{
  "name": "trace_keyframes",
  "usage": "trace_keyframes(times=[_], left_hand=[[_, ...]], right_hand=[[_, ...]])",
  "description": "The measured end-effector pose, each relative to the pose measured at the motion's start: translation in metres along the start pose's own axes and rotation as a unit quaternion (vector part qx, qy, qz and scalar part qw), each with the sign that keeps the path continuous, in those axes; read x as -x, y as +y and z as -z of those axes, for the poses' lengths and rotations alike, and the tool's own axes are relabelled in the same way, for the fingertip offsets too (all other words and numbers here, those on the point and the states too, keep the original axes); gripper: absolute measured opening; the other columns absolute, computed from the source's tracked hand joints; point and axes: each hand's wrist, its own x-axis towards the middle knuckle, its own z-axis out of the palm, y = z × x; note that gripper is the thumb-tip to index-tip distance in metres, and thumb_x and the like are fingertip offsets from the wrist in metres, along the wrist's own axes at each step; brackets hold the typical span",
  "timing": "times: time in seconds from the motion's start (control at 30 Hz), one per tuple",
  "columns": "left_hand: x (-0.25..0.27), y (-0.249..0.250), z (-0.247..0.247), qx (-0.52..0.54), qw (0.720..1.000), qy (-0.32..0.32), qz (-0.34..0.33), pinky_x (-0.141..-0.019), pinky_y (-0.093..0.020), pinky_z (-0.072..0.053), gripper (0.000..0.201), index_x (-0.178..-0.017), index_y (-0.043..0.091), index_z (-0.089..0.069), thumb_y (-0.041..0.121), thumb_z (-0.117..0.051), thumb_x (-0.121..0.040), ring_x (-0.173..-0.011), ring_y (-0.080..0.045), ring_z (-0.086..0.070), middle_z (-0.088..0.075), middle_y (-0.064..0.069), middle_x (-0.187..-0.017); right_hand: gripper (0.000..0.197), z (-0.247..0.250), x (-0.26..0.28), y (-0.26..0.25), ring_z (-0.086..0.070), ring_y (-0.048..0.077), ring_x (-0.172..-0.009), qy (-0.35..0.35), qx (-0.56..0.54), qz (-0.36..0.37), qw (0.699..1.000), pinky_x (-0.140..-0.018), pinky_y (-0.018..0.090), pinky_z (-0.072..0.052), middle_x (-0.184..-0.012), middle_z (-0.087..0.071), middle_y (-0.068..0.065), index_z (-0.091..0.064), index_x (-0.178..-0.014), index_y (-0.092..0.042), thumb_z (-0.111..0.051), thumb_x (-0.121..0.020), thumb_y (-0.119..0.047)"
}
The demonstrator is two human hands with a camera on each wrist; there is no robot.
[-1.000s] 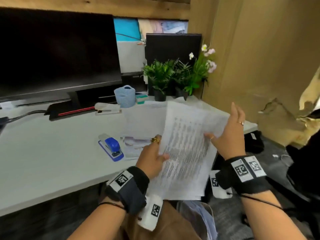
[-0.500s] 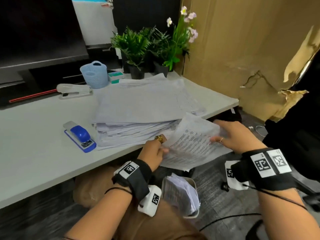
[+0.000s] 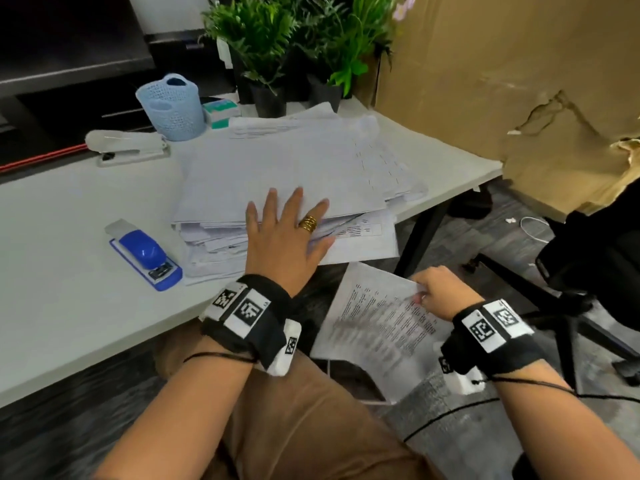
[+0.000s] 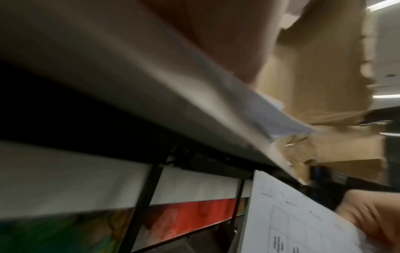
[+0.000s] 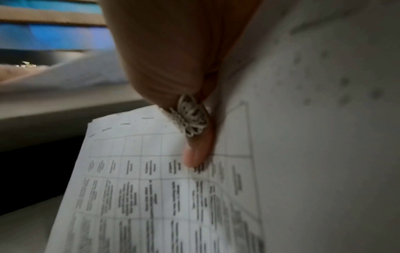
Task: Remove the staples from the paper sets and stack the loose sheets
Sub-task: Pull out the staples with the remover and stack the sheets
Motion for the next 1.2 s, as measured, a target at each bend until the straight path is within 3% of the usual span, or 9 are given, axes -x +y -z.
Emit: trace_keyframes(times=[0.17, 0.33, 0.47, 0.57, 0.7, 0.83, 0.93, 1.03, 1.2], left_hand=[[-0.004, -0.006, -0.021, -0.016, 1.0, -0.021, 0.009, -0.111, -0.055, 0.002, 0.069, -0.146, 0.042, 0.002, 0.065, 0.009, -0.082, -0.143, -0.033, -0.001, -0.004, -0.001, -0.158], [-0.006, -0.006, -0.024, -0.004, 1.0, -0.006, 0.007, -0.111, -0.055, 0.001, 0.068, -0.146, 0.042, 0.002, 0.065, 0.007, -0.083, -0.143, -0.032, -0.001, -0.004, -0.001, -0.158], [-0.007, -0.006, -0.025, 0.0, 1.0, 0.009, 0.0, -0.11, -0.057, -0.004, 0.065, -0.147, 0.039, -0.007, 0.064, -0.001, -0.087, -0.143, -0.034, -0.008, -0.013, -0.004, -0.157], [-0.007, -0.005, -0.027, -0.002, 1.0, 0.019, -0.001, -0.11, -0.059, -0.007, 0.064, -0.148, 0.037, -0.012, 0.062, -0.005, -0.089, -0.142, -0.036, -0.013, -0.018, -0.006, -0.156], [-0.007, -0.006, -0.027, -0.009, 1.0, 0.021, 0.004, -0.11, -0.059, -0.007, 0.064, -0.148, 0.037, -0.01, 0.062, -0.005, -0.089, -0.142, -0.036, -0.011, -0.016, -0.006, -0.156], [-0.007, -0.005, -0.026, -0.013, 1.0, 0.02, 0.006, -0.11, -0.059, -0.006, 0.065, -0.148, 0.037, -0.009, 0.062, -0.003, -0.089, -0.142, -0.035, -0.01, -0.015, -0.005, -0.156], [-0.007, -0.006, -0.026, -0.01, 1.0, 0.02, 0.005, -0.11, -0.059, -0.006, 0.065, -0.148, 0.037, -0.009, 0.062, -0.004, -0.089, -0.142, -0.035, -0.01, -0.015, -0.005, -0.156], [-0.007, -0.006, -0.027, -0.009, 1.0, 0.024, 0.004, -0.11, -0.059, -0.006, 0.064, -0.148, 0.037, -0.01, 0.062, -0.005, -0.089, -0.142, -0.036, -0.011, -0.016, -0.005, -0.156], [-0.007, -0.006, -0.028, -0.013, 1.0, 0.02, 0.005, -0.11, -0.059, -0.004, 0.064, -0.148, 0.038, -0.006, 0.063, -0.005, -0.089, -0.142, -0.035, -0.008, -0.012, -0.004, -0.157]], right_hand=[[0.028, -0.047, -0.052, 0.001, -0.057, 0.027, -0.113, -0.077, 0.011, -0.039, 0.996, -0.088, 0.027, -0.043, -0.115, -0.064, 0.014, -0.064, -0.112, -0.001, -0.06, -0.09, -0.018], [0.029, -0.11, -0.076, 0.014, -0.061, 0.032, -0.107, -0.105, 0.017, -0.116, 0.988, -0.085, 0.032, -0.049, -0.116, -0.063, 0.02, -0.062, -0.114, 0.002, -0.055, -0.087, -0.007], [0.032, -0.126, -0.075, 0.019, -0.058, 0.035, -0.112, -0.085, 0.026, -0.142, 0.986, -0.09, 0.037, -0.046, -0.12, -0.059, 0.023, -0.056, -0.12, 0.004, -0.04, -0.093, -0.002], [0.032, -0.122, -0.076, 0.033, -0.058, 0.035, -0.112, -0.064, 0.025, -0.169, 0.983, -0.09, 0.038, -0.047, -0.12, -0.059, 0.023, -0.056, -0.121, 0.002, -0.041, -0.093, -0.003], [0.029, -0.108, -0.077, 0.037, -0.057, 0.035, -0.113, -0.059, 0.003, -0.154, 0.986, -0.091, 0.035, -0.044, -0.118, -0.061, 0.023, -0.061, -0.115, 0.004, -0.046, -0.092, -0.003], [0.017, -0.098, -0.089, 0.03, -0.064, 0.027, -0.099, -0.062, -0.101, -0.078, 0.99, -0.076, 0.026, -0.044, -0.101, -0.069, 0.019, -0.07, -0.096, 0.003, -0.065, -0.085, -0.008], [0.019, -0.099, -0.09, 0.031, -0.063, 0.024, -0.101, -0.092, -0.131, -0.073, 0.984, -0.075, 0.019, -0.041, -0.102, -0.069, 0.014, -0.07, -0.1, 0.0, -0.07, -0.082, -0.008], [0.023, -0.112, -0.083, 0.039, -0.061, 0.027, -0.107, -0.097, -0.073, -0.106, 0.987, -0.075, 0.024, -0.042, -0.111, -0.066, 0.015, -0.067, -0.109, -0.003, -0.064, -0.087, -0.009], [0.036, -0.128, -0.065, 0.062, -0.055, 0.029, -0.118, -0.102, 0.051, -0.139, 0.984, -0.094, 0.031, -0.042, -0.126, -0.058, 0.017, -0.051, -0.128, -0.006, -0.042, -0.093, -0.003]])
